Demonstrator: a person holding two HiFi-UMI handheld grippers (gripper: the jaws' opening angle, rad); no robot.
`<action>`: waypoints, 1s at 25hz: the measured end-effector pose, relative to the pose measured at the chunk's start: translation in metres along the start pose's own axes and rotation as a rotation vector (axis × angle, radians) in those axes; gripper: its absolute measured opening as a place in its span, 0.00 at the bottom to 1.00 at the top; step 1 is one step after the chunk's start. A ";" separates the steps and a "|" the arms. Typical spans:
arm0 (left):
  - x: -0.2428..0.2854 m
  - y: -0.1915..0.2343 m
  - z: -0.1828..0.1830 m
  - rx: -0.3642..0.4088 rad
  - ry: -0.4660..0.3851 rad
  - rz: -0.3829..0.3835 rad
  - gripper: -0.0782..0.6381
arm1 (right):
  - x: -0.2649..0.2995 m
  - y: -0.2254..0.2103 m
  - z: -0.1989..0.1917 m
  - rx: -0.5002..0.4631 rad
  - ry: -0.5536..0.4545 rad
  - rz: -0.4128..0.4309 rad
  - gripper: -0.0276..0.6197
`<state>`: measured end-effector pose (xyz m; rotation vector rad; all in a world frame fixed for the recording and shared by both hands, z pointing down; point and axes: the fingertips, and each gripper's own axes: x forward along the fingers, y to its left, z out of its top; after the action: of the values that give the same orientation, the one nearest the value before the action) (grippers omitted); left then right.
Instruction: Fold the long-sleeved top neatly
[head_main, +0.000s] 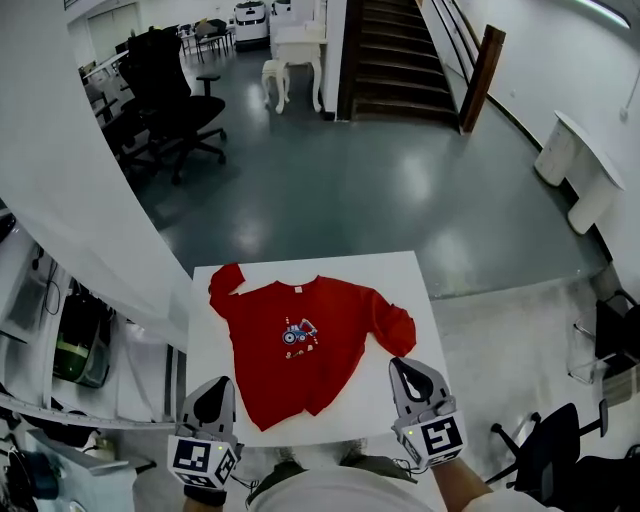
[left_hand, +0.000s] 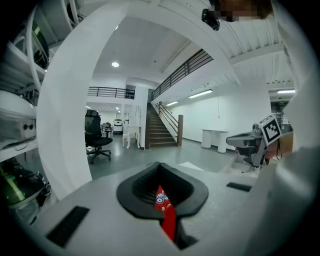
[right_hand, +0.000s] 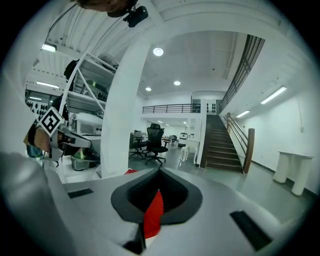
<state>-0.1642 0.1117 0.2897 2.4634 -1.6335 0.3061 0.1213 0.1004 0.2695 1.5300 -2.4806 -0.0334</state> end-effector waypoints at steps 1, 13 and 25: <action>0.001 -0.001 -0.002 -0.001 0.006 0.000 0.12 | 0.000 -0.001 -0.001 0.001 0.001 -0.001 0.06; 0.015 -0.007 -0.006 0.009 0.030 -0.011 0.12 | 0.007 0.000 -0.007 0.026 -0.008 0.028 0.06; 0.027 -0.003 -0.014 0.005 0.048 -0.034 0.12 | 0.022 0.002 -0.012 0.070 -0.020 0.051 0.06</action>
<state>-0.1524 0.0927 0.3107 2.4643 -1.5725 0.3617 0.1122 0.0833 0.2859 1.4988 -2.5610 0.0475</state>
